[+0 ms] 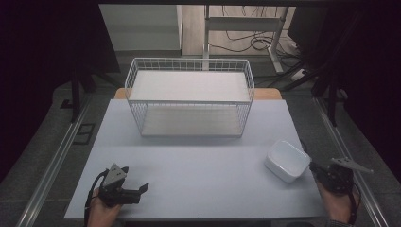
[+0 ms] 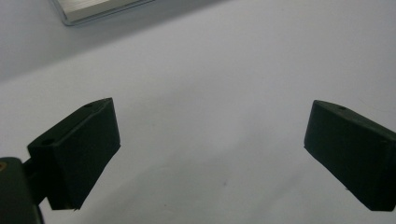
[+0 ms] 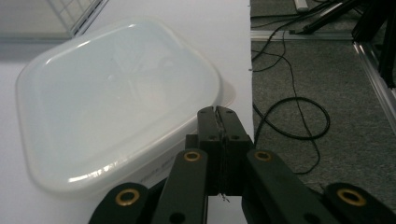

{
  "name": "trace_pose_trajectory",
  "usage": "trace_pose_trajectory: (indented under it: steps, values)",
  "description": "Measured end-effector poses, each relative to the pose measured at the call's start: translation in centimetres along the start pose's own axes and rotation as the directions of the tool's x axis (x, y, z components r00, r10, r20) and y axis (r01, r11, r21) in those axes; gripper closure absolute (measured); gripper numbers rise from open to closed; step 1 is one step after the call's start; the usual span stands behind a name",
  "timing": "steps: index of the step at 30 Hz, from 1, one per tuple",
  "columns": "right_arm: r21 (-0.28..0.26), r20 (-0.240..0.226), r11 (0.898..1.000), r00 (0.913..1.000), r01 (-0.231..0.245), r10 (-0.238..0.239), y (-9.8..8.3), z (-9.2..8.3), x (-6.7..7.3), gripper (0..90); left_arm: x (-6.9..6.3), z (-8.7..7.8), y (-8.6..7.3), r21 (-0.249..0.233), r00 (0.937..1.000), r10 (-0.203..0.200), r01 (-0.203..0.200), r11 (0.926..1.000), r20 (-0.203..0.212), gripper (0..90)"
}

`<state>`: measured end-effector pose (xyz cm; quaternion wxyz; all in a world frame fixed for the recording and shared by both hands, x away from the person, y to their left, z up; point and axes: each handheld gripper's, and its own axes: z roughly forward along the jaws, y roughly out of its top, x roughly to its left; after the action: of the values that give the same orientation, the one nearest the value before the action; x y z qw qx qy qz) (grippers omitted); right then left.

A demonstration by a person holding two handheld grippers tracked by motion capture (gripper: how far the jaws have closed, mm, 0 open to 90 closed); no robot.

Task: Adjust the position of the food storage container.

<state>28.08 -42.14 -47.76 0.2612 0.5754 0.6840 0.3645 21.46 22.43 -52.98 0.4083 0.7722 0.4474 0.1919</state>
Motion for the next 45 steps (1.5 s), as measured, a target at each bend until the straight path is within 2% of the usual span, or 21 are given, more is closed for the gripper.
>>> trace_pose_trajectory:
  steps: [6, 15, 19, 20, 21, 22, 23, 25, 26, 27, 29, 30, 31, 32, 34, 35, 36, 38, 39, 41, 45]
  values:
    - [0.003, -0.014, 1.0, 0.9995, -0.03, 0.03, 0.6, 1.2, -0.5, 89.1, 0.1, 0.1, 0.0, 0.002, 1.0, -0.006, 0.006, 1.0, 0.002, 3.2]
    - [0.025, -0.007, 1.0, 0.9999, 0.014, -0.014, 2.8, 4.3, -0.1, 88.9, 0.2, 0.2, -0.1, 0.002, 0.9999, -0.016, 0.016, 0.9999, 0.003, 3.2]
    - [0.032, -0.031, 0.999, 0.9991, 0.03, -0.029, 3.4, 5.4, 0.5, 88.9, 0.3, 0.2, -0.1, 0.003, 0.9998, -0.017, 0.017, 0.9998, 0.005, 3.2]
    - [0.039, -0.053, 0.999, 0.9981, 0.035, -0.033, 3.5, 5.8, 1.0, 88.8, 0.2, 0.2, -0.1, 0.004, 0.9998, -0.017, 0.017, 0.9998, 0.005, 3.2]
    - [0.039, -0.053, 0.999, 0.9981, 0.035, -0.033, 3.5, 5.8, 1.0, 88.8, 0.2, 0.2, -0.1, 0.004, 0.9998, -0.017, 0.017, 0.9998, 0.005, 3.2]
    - [0.048, -0.077, 0.998, 0.996, 0.05, -0.046, 3.5, 6.2, 1.7, 88.7, 0.2, 0.3, -0.1, 0.003, 0.9998, -0.017, 0.017, 0.9999, 0.006, 3.2]
    - [0.048, -0.077, 0.998, 0.996, 0.05, -0.046, 3.5, 6.2, 1.7, 88.7, 0.2, 0.3, -0.1, 0.003, 0.9998, -0.017, 0.017, 0.9999, 0.006, 3.2]
    - [0.057, -0.102, 0.997, 0.9934, 0.059, -0.053, 3.5, 6.5, 2.4, 88.6, 0.2, 0.3, -0.1, 0.003, 0.9998, -0.017, 0.017, 0.9998, 0.006, 3.2]
    - [0.063, -0.122, 0.995, 0.99, 0.078, -0.069, 3.5, 6.7, 3.3, 88.5, 0.2, 0.3, -0.1, 0.003, 0.9998, -0.016, 0.016, 0.9999, 0.006, 3.2]
    - [0.063, -0.122, 0.995, 0.99, 0.078, -0.069, 3.5, 6.7, 3.3, 88.5, 0.2, 0.3, -0.1, 0.003, 0.9998, -0.016, 0.016, 0.9999, 0.006, 3.2]
    - [0.067, -0.14, 0.994, 0.9869, 0.091, -0.081, 3.5, 6.8, 3.9, 88.4, 0.2, 0.2, -0.1, 0.003, 0.9999, -0.016, 0.016, 0.9999, 0.006, 3.2]
    - [0.074, -0.162, 0.992, 0.9829, 0.102, -0.089, 3.4, 6.9, 4.7, 88.5, 0.2, 0.2, -0.1, 0.002, 0.9999, -0.016, 0.016, 0.9999, 0.007, 3.2]
    - [0.074, -0.162, 0.992, 0.9829, 0.102, -0.089, 3.4, 6.9, 4.7, 88.5, 0.2, 0.2, -0.1, 0.002, 0.9999, -0.016, 0.016, 0.9999, 0.007, 3.2]
    - [0.091, -0.186, 0.988, 0.9769, 0.123, -0.105, 3.2, 7.1, 5.6, 88.4, 0.2, 0.2, -0.1, 0.002, 0.9999, -0.013, 0.013, 0.9999, 0.007, 3.3]
    - [0.099, -0.201, 0.984, 0.9718, 0.145, -0.123, 3.1, 7.3, 6.5, 88.4, 0.1, 0.2, 0.0, 0.002, 0.9999, -0.011, 0.011, 0.9999, 0.008, 3.2]
    - [0.099, -0.201, 0.984, 0.9718, 0.145, -0.123, 3.1, 7.3, 6.5, 88.4, 0.1, 0.2, 0.0, 0.002, 0.9999, -0.011, 0.011, 0.9999, 0.008, 3.2]
    - [0.098, -0.22, 0.982, 0.9658, 0.161, -0.137, 3.1, 7.4, 7.3, 88.4, 0.1, 0.2, 0.0, 0.002, 0.9999, -0.011, 0.011, 0.9999, 0.008, 3.2]
    - [0.095, -0.226, 0.981, 0.9636, 0.167, -0.142, 3.2, 7.4, 7.7, 88.4, 0.1, 0.2, 0.0, 0.001, 0.9999, -0.01, 0.01, 0.9999, 0.008, 3.2]
    - [0.093, -0.239, 0.979, 0.9587, 0.18, -0.154, 3.2, 7.5, 8.4, 88.4, 0.1, 0.2, 0.0, 0.001, 0.9999, -0.011, 0.011, 0.9999, 0.009, 3.2]
    - [0.094, -0.248, 0.978, 0.9562, 0.184, -0.156, 3.2, 7.5, 8.7, 88.4, 0.1, 0.2, 0.0, 0.002, 0.9999, -0.01, 0.01, 0.9999, 0.009, 3.2]
    - [0.092, -0.279, 0.976, 0.9457, 0.2, -0.167, 3.2, 7.8, 10.1, 88.4, 0.1, 0.2, 0.0, 0.002, 0.9999, -0.009, 0.009, 1.0, 0.009, 3.2]
